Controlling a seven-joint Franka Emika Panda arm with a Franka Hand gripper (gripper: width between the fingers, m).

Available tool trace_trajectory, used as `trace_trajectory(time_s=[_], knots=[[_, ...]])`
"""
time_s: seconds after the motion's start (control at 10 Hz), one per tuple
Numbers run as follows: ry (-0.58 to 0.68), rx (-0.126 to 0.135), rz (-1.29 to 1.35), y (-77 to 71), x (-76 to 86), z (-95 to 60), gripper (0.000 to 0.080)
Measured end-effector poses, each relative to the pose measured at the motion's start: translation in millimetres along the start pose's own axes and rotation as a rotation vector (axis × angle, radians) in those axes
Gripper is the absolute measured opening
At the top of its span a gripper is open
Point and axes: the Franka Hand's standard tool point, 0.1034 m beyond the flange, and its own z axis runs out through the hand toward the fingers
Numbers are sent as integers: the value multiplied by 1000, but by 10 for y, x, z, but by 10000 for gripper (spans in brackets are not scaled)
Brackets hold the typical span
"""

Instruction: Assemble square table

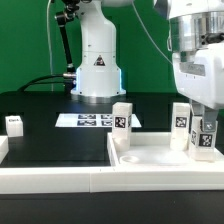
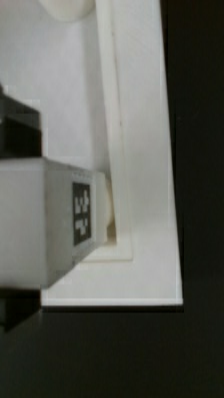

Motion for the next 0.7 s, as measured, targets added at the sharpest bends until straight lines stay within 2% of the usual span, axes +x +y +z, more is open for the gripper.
trace_trajectory(time_s=[0.2,0.3,0.4,0.5,0.7], knots=[[0,3,35,-6,1,2,290],[1,3,12,-4,1,5,359],[1,3,-27,-4,1,6,540],[-2,-41,-53,30,-37,8,615],[0,-50,-292,15,-78,2,643]])
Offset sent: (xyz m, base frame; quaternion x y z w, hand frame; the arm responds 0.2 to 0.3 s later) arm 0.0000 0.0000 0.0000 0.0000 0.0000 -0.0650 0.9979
